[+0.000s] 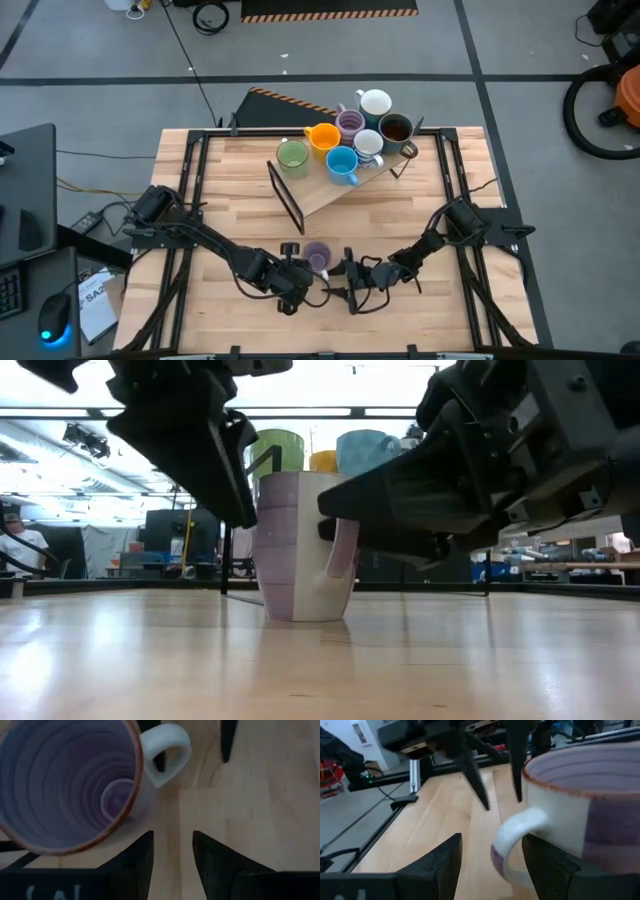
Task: Place coffee mugs
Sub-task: Put the purple mug on the shelf
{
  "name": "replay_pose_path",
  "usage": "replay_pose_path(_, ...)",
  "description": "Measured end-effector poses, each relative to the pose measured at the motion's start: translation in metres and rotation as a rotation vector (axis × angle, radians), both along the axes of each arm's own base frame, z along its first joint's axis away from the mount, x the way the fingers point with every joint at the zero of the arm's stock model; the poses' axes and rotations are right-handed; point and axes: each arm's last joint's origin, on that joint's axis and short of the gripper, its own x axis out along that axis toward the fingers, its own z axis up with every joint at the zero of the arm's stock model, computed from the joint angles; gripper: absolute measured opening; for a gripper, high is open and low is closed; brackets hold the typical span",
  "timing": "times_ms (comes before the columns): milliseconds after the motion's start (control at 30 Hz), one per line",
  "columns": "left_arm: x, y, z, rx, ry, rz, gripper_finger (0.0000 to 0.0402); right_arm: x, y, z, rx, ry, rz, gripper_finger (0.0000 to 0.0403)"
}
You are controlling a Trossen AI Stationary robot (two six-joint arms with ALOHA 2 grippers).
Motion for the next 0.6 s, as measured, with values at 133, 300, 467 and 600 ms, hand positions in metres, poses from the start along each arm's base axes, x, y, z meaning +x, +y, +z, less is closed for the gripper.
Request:
replay_pose_path(133, 0.0024, -0.0014, -0.0022, -0.003, -0.01, -0.013, 0.0142, 0.0015, -0.0005, 0.0019, 0.006, -0.015, -0.013, 0.0213)
replay_pose_path(300, 0.0036, -0.0023, -0.0013, -0.006, -0.024, -0.024, 0.0142, 0.0058, -0.0011, 0.0042, 0.032, -0.021, 0.016, 0.0213)
replay_pose_path(467, 0.0041, -0.0026, -0.001, -0.011, -0.03, -0.023, 0.0142, 0.0074, 0.0001, 0.0005, 0.015, -0.014, 0.013, 0.0213)
replay_pose_path(600, 0.005, -0.0034, -0.0004, -0.021, -0.041, -0.025, 0.0142, 0.0075, 0.0, -0.0044, 0.016, -0.001, 0.008, 0.0213)
